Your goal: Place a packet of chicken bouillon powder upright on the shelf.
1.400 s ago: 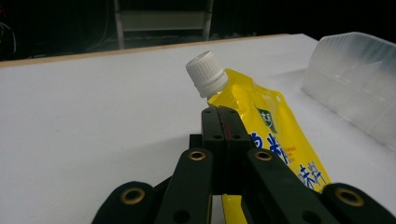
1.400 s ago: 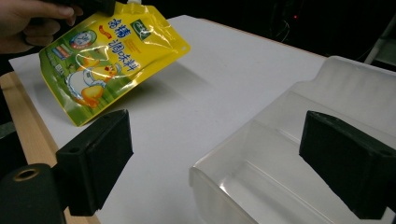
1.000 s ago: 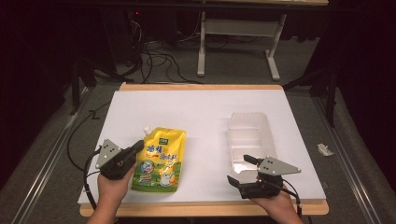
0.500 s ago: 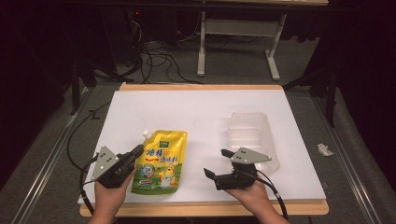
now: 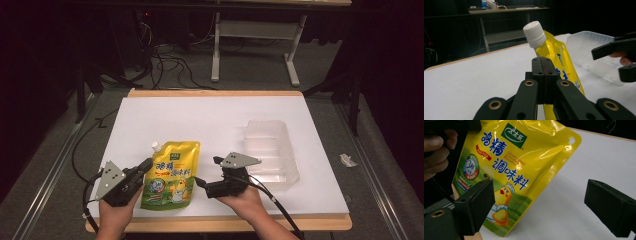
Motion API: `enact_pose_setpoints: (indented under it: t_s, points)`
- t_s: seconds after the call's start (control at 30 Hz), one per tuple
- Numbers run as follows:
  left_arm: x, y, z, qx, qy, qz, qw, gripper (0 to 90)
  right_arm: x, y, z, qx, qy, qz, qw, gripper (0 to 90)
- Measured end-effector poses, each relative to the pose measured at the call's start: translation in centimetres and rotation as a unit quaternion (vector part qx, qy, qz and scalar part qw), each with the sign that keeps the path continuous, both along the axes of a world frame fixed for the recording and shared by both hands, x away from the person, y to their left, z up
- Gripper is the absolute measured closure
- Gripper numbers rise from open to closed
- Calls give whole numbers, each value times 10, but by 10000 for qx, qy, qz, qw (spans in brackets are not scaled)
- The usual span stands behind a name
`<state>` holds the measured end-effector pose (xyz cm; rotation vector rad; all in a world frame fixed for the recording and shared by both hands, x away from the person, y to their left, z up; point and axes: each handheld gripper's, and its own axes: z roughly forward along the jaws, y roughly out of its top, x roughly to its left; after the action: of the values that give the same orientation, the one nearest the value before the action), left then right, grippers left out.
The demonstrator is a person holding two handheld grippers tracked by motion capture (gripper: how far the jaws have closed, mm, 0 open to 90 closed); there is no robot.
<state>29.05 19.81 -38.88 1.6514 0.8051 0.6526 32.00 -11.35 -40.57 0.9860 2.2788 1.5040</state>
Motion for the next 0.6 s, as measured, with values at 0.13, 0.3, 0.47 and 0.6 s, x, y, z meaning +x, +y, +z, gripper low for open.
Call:
enact_pose_setpoints:
  t_s: [0.13,0.3,0.47,0.6]
  points:
    - [0,-1,0,-22,-20,-31,10000,900,9,12,-8,96,182,52,9998,75]
    - [0,0,0,2,-45,-75,10000,900,21,25,-18,323,418,145,9985,58]
    - [0,1,0,1,-33,-97,9999,900,34,37,-24,426,568,290,9971,94]
    - [1,1,0,-11,-21,-96,10000,900,40,42,-28,497,637,515,9954,215]
